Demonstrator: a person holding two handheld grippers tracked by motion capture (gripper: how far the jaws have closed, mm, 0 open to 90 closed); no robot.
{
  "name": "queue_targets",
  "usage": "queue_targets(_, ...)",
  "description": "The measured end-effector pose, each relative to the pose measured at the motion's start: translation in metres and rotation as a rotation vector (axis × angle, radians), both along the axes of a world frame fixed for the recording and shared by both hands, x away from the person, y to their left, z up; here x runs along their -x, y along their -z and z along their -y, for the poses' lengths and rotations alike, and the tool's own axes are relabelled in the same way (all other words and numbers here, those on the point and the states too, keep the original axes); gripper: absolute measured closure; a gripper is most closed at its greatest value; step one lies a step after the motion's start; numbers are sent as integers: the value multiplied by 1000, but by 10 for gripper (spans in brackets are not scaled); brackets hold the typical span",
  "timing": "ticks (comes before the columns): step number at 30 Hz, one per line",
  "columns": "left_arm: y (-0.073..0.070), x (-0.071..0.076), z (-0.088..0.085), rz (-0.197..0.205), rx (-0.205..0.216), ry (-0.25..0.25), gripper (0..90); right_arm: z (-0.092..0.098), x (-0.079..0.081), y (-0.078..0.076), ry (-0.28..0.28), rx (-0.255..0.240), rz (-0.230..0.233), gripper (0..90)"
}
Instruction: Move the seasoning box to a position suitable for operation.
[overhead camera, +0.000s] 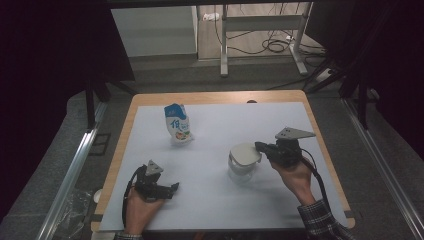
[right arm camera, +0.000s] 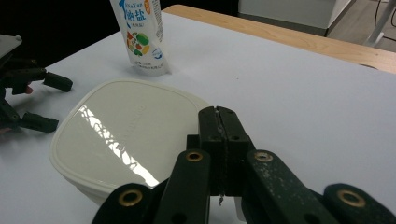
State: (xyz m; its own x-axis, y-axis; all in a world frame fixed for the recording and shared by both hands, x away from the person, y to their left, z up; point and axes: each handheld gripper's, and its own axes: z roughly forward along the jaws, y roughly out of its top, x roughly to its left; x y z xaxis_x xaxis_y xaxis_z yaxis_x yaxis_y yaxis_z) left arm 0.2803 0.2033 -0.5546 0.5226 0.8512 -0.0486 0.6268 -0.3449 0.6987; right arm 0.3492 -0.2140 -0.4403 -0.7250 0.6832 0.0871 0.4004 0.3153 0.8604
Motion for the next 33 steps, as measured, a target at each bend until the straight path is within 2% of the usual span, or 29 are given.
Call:
queue_targets(7,0,0,0,0,0,0,21,2,-1,2,11,-5,-3,898)
queue_targets(11,0,0,0,-1,-4,3,21,3,-2,6,35,33,-2,898)
queue_targets(14,0,0,0,-1,-3,2,21,5,-4,11,32,29,-20,898)
queue_targets(16,0,0,0,-3,-2,1,21,9,-5,15,27,-12,-38,898)
queue_targets(23,0,0,0,-3,-2,1,21,10,-5,19,31,-11,-28,897)
queue_targets(28,0,0,0,-3,-2,1,21,12,-5,23,51,16,-17,896)
queue_targets(33,0,0,0,-2,-2,0,21,19,-6,32,74,17,-28,893)
